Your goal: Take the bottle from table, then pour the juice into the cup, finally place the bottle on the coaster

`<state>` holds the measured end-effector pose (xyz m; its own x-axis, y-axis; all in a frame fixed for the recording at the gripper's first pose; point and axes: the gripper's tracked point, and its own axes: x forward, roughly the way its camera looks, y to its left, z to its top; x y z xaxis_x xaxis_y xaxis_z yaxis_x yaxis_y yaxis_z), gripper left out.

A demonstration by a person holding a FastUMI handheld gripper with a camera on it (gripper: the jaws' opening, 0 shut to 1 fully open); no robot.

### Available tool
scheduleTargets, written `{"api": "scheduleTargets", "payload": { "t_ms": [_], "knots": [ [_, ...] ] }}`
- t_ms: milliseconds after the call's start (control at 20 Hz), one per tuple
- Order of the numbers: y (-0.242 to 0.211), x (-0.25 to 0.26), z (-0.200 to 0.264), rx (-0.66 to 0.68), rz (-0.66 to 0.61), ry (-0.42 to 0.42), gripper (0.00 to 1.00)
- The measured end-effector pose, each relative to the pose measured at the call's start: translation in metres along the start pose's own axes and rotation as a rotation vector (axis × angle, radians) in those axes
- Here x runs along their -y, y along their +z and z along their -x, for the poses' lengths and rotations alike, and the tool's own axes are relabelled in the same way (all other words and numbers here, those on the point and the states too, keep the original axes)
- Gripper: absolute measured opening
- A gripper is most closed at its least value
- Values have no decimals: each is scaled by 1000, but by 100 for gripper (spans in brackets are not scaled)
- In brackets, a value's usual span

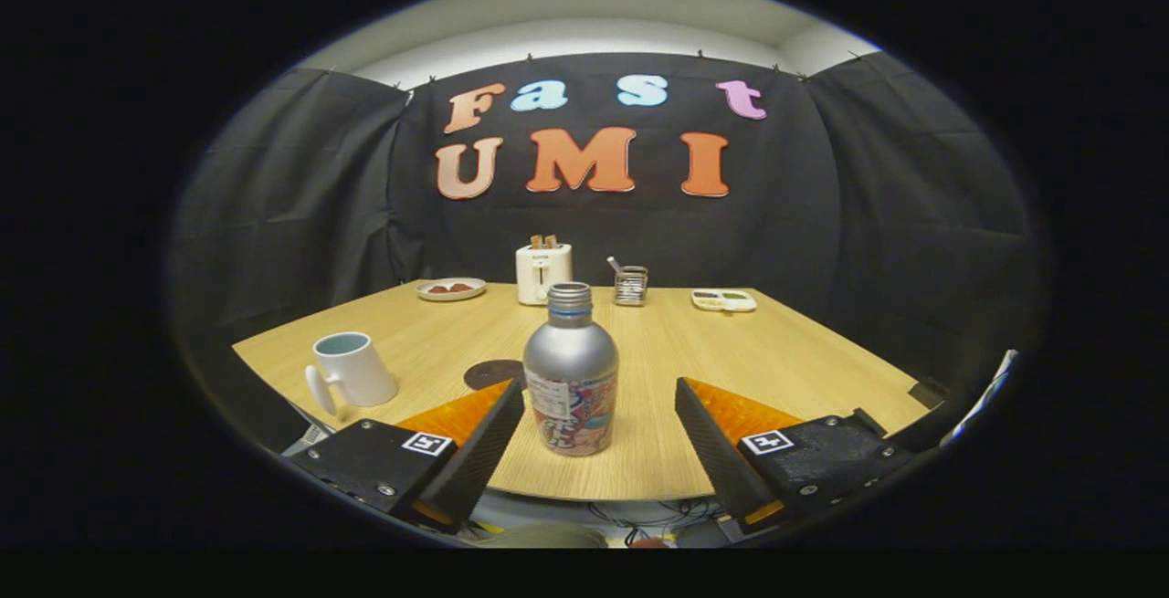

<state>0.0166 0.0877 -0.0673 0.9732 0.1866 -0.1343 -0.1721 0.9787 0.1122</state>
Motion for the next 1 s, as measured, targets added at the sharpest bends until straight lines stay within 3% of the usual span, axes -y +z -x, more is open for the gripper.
{"api": "scheduleTargets", "payload": {
  "t_ms": [800,1000],
  "knots": [
    [-46,-14,-46,-121,-35,30,99],
    [-54,-21,-58,-143,-30,43,93]
  ]
}}
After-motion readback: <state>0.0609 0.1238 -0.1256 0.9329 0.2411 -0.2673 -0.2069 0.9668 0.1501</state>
